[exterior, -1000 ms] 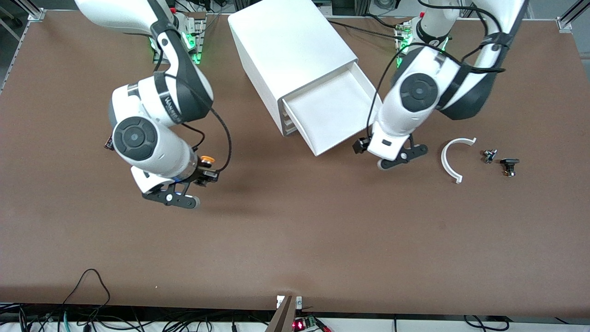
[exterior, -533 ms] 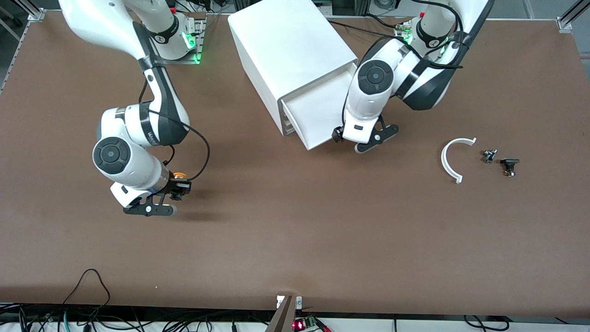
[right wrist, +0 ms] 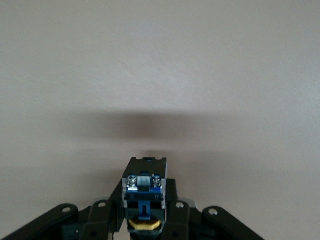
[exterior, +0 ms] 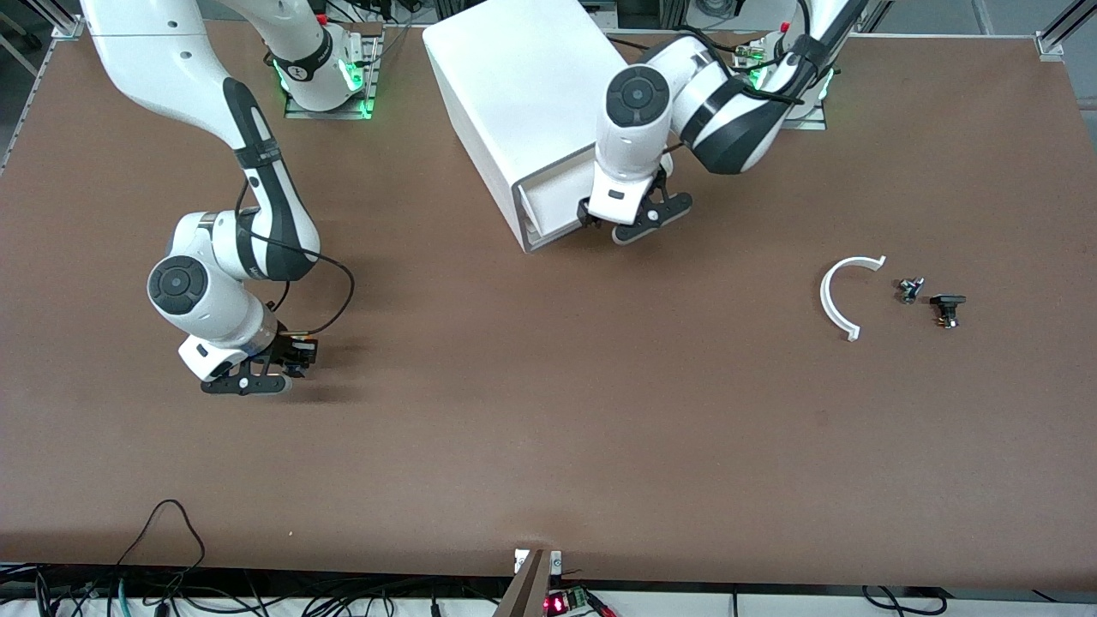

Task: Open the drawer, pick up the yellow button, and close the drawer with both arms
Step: 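Push the drawer shut with the left gripper while the right gripper carries the button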

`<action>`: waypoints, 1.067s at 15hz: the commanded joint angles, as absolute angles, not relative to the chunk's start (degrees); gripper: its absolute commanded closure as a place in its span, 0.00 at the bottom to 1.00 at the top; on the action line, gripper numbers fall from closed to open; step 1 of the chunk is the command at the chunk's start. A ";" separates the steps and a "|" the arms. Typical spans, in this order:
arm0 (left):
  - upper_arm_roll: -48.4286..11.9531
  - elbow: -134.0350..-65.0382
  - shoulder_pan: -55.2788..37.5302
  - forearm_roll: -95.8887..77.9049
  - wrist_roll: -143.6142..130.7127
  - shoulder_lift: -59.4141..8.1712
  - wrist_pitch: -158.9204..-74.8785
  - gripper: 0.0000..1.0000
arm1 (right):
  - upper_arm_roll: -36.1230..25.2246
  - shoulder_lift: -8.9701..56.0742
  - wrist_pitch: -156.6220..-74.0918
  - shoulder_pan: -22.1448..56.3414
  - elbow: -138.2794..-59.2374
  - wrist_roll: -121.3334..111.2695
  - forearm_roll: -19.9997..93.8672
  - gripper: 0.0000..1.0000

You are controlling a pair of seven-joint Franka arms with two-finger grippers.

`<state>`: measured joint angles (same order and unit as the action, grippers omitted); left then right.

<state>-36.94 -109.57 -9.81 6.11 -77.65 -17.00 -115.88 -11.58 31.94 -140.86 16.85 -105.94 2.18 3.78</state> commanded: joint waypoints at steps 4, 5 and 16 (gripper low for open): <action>-41.56 -110.74 -9.84 6.42 -79.01 -16.43 -114.61 0.01 | -10.81 33.83 -145.90 16.08 -109.07 -4.64 13.33 1.00; -42.27 -110.66 -9.84 6.33 -79.10 -17.04 -114.52 0.01 | -10.90 34.19 -145.99 16.00 -109.07 -6.66 15.45 1.00; -42.89 -107.33 -8.01 2.28 -71.93 -17.84 -110.06 0.01 | -11.60 26.20 -132.66 15.47 -103.73 -8.08 15.30 0.00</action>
